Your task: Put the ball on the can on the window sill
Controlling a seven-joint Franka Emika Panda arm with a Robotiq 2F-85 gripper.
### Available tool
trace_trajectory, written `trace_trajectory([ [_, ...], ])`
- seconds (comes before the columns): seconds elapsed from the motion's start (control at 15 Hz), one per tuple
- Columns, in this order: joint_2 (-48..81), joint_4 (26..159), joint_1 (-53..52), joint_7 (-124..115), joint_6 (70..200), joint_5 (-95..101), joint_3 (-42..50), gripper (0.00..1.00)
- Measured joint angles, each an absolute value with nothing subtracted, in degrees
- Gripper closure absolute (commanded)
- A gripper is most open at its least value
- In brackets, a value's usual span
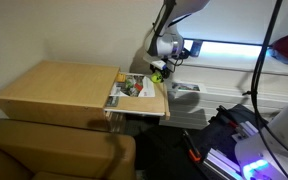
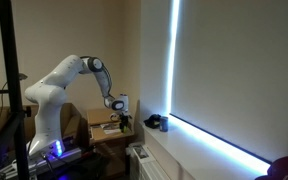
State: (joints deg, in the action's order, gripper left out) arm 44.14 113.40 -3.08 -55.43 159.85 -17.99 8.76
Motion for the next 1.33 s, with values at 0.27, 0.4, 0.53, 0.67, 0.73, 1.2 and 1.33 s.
trace_trajectory([
  [0.27,44.13,113.05,-1.46,-55.43,159.33,-19.10,8.24,0.62],
  [0.4,44.11,112.81,-0.39,-55.42,159.12,-20.10,7.52,0.62],
  [0.53,44.08,112.58,0.85,-55.37,158.72,-21.32,6.58,0.62],
  [0.67,43.69,112.27,2.42,-55.03,157.45,-22.85,5.49,0.62],
  [0.73,43.21,112.12,3.33,-54.72,156.38,-23.53,5.01,0.62],
  [1.2,31.77,115.11,6.90,-53.38,143.88,-22.46,8.90,0.62],
  [1.33,27.14,117.28,7.14,-53.30,139.95,-18.95,12.31,0.62],
])
